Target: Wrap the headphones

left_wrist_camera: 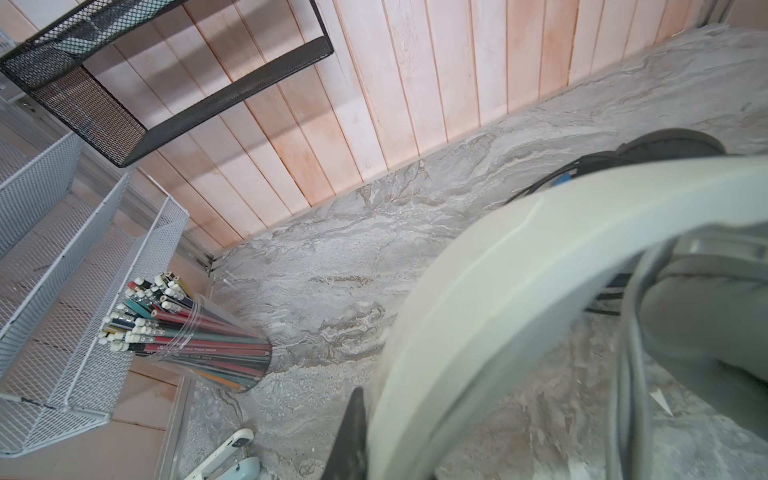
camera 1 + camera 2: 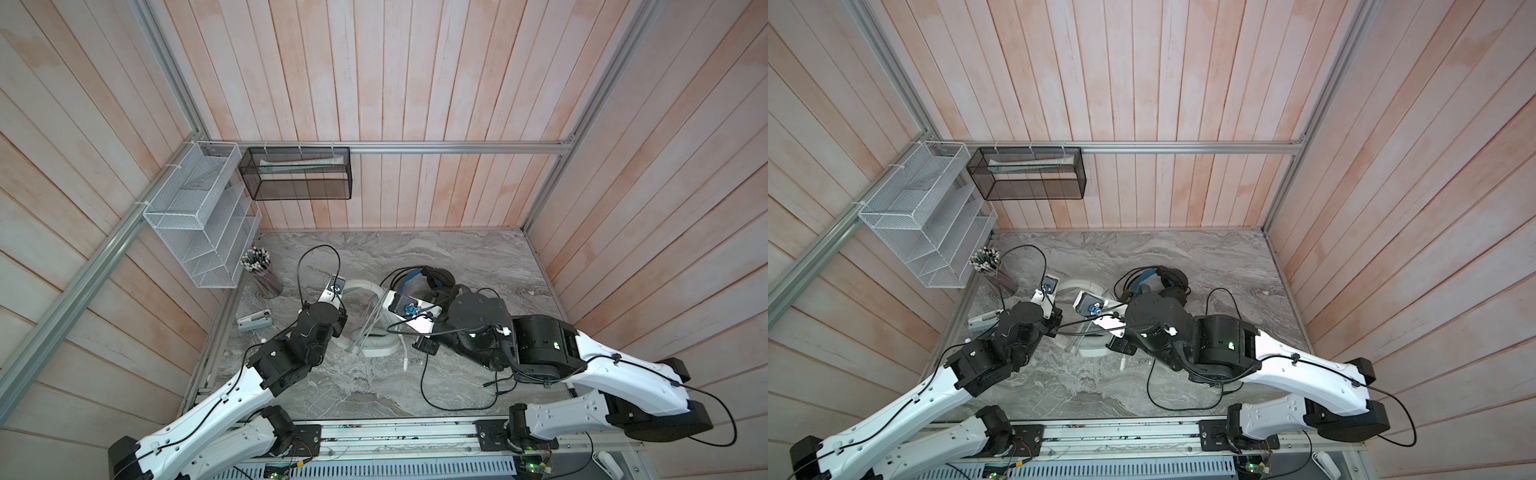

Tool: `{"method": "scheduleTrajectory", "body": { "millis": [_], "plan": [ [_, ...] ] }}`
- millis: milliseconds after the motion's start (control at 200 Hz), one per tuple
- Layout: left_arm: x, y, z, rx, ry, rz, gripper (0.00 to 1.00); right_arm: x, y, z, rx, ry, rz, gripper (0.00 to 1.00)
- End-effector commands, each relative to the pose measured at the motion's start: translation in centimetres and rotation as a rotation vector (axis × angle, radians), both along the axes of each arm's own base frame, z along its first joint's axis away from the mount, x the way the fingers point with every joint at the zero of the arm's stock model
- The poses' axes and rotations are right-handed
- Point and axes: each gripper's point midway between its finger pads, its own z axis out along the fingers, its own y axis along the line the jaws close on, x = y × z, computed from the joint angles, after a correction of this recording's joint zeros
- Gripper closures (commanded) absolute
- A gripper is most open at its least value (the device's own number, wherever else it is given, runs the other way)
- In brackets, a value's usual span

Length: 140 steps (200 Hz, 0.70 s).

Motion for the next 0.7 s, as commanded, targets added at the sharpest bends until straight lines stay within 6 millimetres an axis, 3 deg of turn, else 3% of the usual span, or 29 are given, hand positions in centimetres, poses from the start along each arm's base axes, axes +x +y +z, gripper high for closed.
{"method": "scheduleTrajectory", "body": {
  "millis": [0,420,535,550,695],
  "plan": [
    [-1.3,-0.6,-0.6,-0.034,0.009,-0.041,1.0,2.7,-1.6,2.2,0.066,-0.081,-0.088,1.0],
    [-3.6,-0.8,0.9,-0.232,-0.017,-0.081,1.0,10.4,-5.4,1.6,0.222,-0.119,-0.296,1.0],
    [-4.7,-1.1,3.2,-0.344,-0.055,-0.148,1.0,11.7,-4.8,0.4,0.267,-0.06,-0.261,1.0],
    [-4.9,-1.2,3.5,-0.359,-0.059,-0.159,1.0,11.8,-4.5,-0.9,0.248,-0.044,-0.257,1.0],
    [-6.1,-1.5,5.5,-0.473,-0.054,-0.22,1.0,11.2,-2.8,-2.0,0.28,0.002,-0.172,1.0]
  ]
}}
